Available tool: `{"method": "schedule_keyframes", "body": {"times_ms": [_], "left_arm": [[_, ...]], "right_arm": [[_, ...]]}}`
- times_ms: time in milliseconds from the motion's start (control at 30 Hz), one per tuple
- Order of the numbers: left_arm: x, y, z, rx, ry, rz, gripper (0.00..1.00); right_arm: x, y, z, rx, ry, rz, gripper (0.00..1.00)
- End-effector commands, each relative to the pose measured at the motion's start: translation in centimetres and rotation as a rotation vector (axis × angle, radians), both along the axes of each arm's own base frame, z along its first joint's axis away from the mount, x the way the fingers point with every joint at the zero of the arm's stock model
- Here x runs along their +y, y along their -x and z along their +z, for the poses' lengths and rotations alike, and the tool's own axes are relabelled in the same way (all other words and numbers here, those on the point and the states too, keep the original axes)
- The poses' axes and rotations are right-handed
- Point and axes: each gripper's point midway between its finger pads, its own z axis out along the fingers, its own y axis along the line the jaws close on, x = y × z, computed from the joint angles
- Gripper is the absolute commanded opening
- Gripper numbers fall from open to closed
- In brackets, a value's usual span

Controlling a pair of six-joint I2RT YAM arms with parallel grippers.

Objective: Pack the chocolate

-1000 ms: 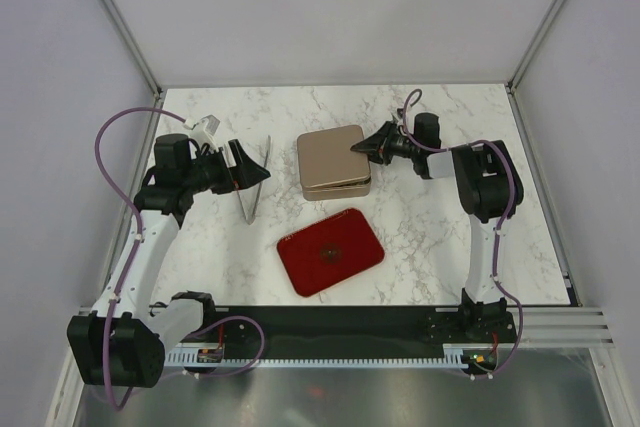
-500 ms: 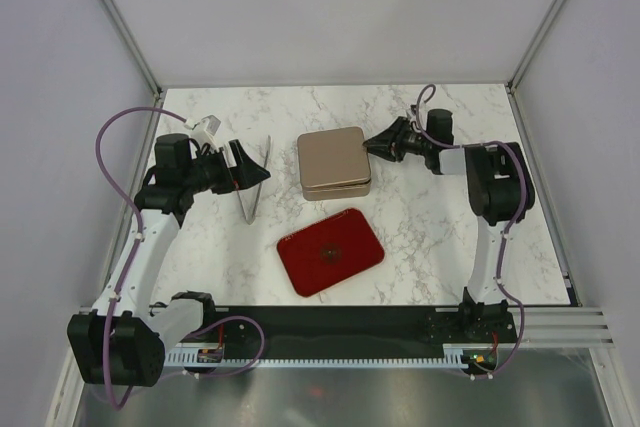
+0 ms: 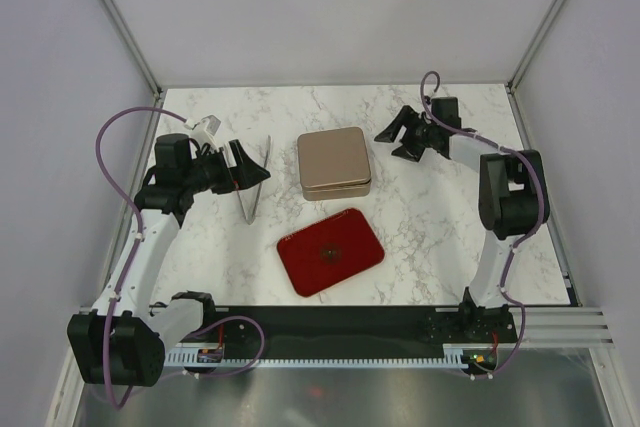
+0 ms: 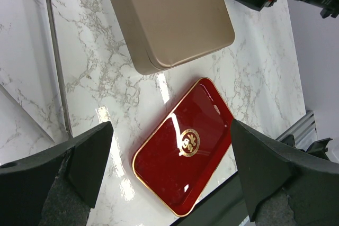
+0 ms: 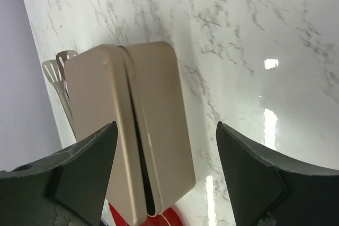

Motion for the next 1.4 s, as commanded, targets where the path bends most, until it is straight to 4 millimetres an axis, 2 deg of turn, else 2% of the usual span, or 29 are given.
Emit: {"method": "schedule_keyframes", "body": {"times_ms": [0, 33, 200, 300, 333, 467, 500, 600, 633, 667, 733, 767, 833, 867, 900, 933, 1000, 1133, 1267, 1300, 1367], "left_arm": [[0.2, -0.5, 1.7, -0.070, -0.025, -0.022, 1.00], [0.2, -0.6, 1.8, -0.072, -0.023, -0.023, 1.00], [-0.2, -1.6, 1.4, -0.022, 0.004, -0.026, 0.96], [-0.8, -2.3, 1.6, 0.009, 0.033, -0.026, 0.91], [-0.9, -3.1, 1.7, 0.022, 0.035, -0.013, 0.88], [-3.1, -4.7, 2.0, 0.031, 0.008, -0.029, 0.81], [-3.4, -5.2, 1.9, 0.039, 0.005, -0.029, 0.71], [-3.8, -7.1, 1.9, 0.057, 0.003, -0.007, 0.47], [-4.0, -7.8, 2.4, 0.044, 0.003, -0.004, 0.42], [-4.1, -8.5, 1.5, 0.064, -0.010, 0.000, 0.39], [-4.5, -9.4, 1.4, 0.062, -0.024, -0.001, 0.31], [-4.6, -10.0, 0.4, 0.084, -0.036, 0.005, 0.29], [-4.8, -10.7, -0.4, 0.098, -0.046, 0.007, 0.22], [-4.9, -11.4, -1.3, 0.117, -0.054, 0.012, 0.09], [-4.8, -11.6, -2.1, 0.131, -0.060, 0.016, 0.02], [-4.8, -12.1, -2.3, 0.134, -0.066, 0.025, 0.02], [-4.8, -13.0, -4.3, 0.174, -0.089, 0.046, 0.02], [-5.0, -14.8, -6.1, 0.201, -0.108, 0.078, 0.02], [-6.4, -16.2, -7.7, 0.217, -0.125, 0.063, 0.02], [-6.8, -16.6, -7.6, 0.212, -0.121, 0.057, 0.02], [-7.4, -16.8, -9.0, 0.241, -0.124, 0.052, 0.02]], "right_arm": [[0.5, -0.4, 3.6, -0.099, 0.148, 0.037, 0.84], [0.8, -0.7, 4.5, -0.119, 0.162, 0.042, 0.83], [0.7, -0.4, 6.1, -0.149, 0.229, 0.020, 0.83], [0.3, -0.2, 6.9, -0.163, 0.252, 0.022, 0.83], [0.3, -0.2, 7.4, -0.177, 0.261, 0.029, 0.83], [0.2, 0.1, 8.6, -0.202, 0.267, 0.033, 0.83], [0.3, 0.2, 8.7, -0.205, 0.270, 0.035, 0.83], [0.6, 0.3, 8.7, -0.206, 0.268, 0.040, 0.83], [0.8, 0.4, 8.6, -0.204, 0.271, 0.043, 0.83], [1.1, 0.5, 8.5, -0.203, 0.273, 0.049, 0.83], [1.3, 0.6, 8.3, -0.207, 0.288, 0.056, 0.83], [1.3, 0.6, 8.4, -0.211, 0.293, 0.057, 0.83], [1.5, 0.7, 8.3, -0.219, 0.303, 0.066, 0.83], [1.8, 0.7, 8.1, -0.218, 0.312, 0.071, 0.83], [1.8, 0.7, 8.1, -0.218, 0.311, 0.072, 0.83], [2.0, 0.7, 7.6, -0.210, 0.308, 0.076, 0.83], [2.7, 0.7, 7.4, -0.208, 0.289, 0.099, 0.83], [4.5, 1.1, 6.3, -0.202, 0.270, 0.161, 0.83], [4.5, 1.3, 5.6, -0.192, 0.273, 0.160, 0.83], [4.4, 1.3, 5.4, -0.188, 0.276, 0.159, 0.83], [4.6, 1.5, 5.4, -0.193, 0.270, 0.163, 0.83]]}}
